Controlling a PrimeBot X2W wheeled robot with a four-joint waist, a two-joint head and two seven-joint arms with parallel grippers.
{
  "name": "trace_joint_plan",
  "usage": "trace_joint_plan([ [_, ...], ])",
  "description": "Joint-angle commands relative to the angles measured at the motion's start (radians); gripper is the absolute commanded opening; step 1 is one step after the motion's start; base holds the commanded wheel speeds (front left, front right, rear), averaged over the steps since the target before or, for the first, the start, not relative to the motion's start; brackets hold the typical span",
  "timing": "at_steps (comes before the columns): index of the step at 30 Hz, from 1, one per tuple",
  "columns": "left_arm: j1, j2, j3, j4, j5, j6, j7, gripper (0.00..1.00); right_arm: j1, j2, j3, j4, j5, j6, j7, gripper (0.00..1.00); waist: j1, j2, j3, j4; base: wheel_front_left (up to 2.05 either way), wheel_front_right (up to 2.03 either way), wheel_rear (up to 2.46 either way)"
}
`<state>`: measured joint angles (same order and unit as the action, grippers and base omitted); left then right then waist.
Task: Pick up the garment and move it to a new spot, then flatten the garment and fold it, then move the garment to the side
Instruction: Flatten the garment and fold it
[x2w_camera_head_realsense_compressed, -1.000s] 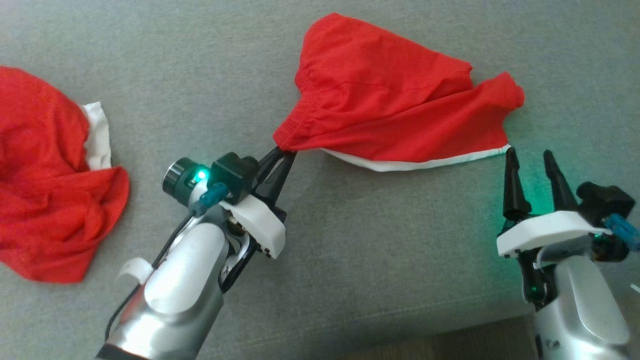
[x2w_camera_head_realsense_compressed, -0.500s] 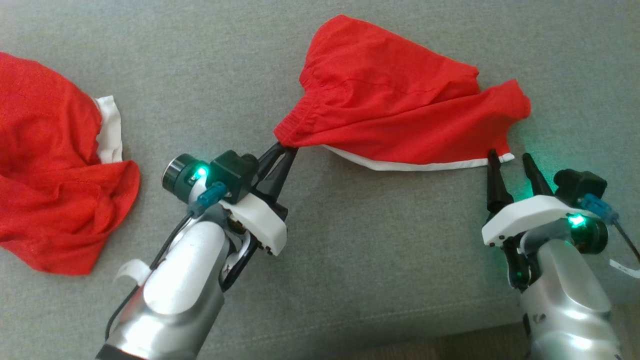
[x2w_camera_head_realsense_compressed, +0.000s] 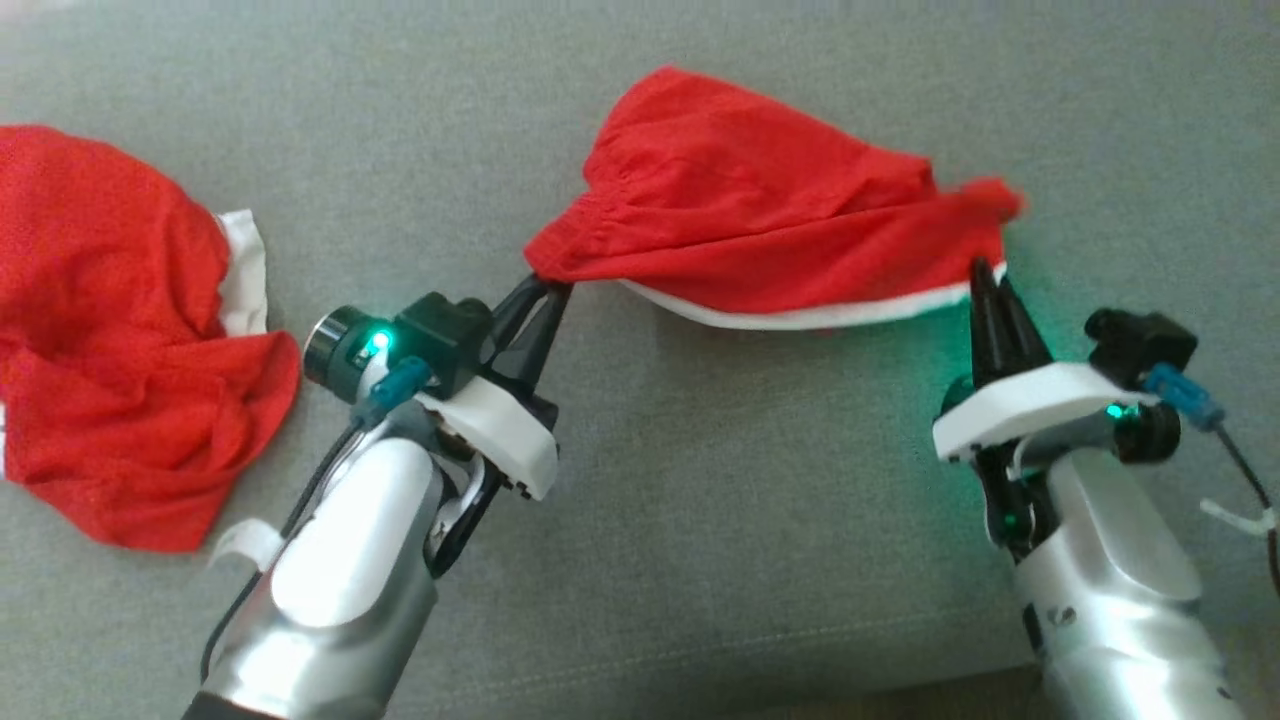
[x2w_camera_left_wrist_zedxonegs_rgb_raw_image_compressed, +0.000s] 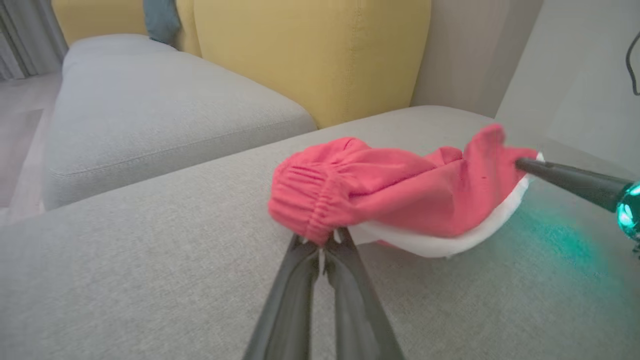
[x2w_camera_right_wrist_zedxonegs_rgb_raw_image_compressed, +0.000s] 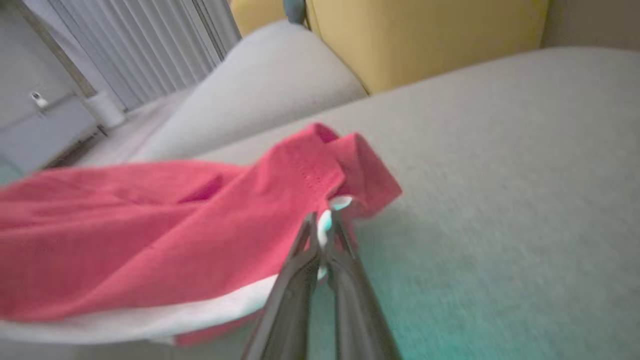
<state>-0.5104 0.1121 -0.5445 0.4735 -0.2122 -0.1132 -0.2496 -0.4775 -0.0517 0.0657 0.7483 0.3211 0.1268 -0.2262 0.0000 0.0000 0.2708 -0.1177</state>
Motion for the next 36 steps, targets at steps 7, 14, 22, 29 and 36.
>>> trace_joint_plan([
  [7,-0.007,0.007,0.088,-0.085,-0.060,0.007,-0.011,0.00,0.021,0.001,0.034,-0.279,0.059,0.004,-0.029,0.00,0.0000,0.0000,-0.118,0.001,0.00,0.00,0.00],
  [14,-0.058,-0.003,0.137,-0.239,-0.131,0.025,0.060,0.00,0.017,0.001,-0.004,-0.598,0.020,0.004,0.050,0.00,0.0000,0.0000,-0.269,0.014,0.00,0.00,0.00],
  [22,-0.011,-0.020,0.173,-0.489,-0.210,0.101,0.188,0.00,0.107,0.001,-0.071,-0.857,0.014,0.004,0.170,0.00,0.0000,0.0000,-0.328,0.047,0.00,0.00,0.00],
  [29,0.045,0.015,0.181,-0.660,-0.222,0.152,0.306,0.00,0.196,0.001,-0.106,-1.020,0.022,0.004,0.238,0.00,0.0000,0.0000,-0.323,0.059,0.00,0.00,0.00],
  [36,-0.017,0.052,0.201,-0.630,-0.252,0.145,0.407,0.00,0.116,0.001,-0.139,-0.965,0.033,0.004,0.294,0.00,0.0000,0.0000,-0.272,0.050,0.00,0.00,0.00],
])
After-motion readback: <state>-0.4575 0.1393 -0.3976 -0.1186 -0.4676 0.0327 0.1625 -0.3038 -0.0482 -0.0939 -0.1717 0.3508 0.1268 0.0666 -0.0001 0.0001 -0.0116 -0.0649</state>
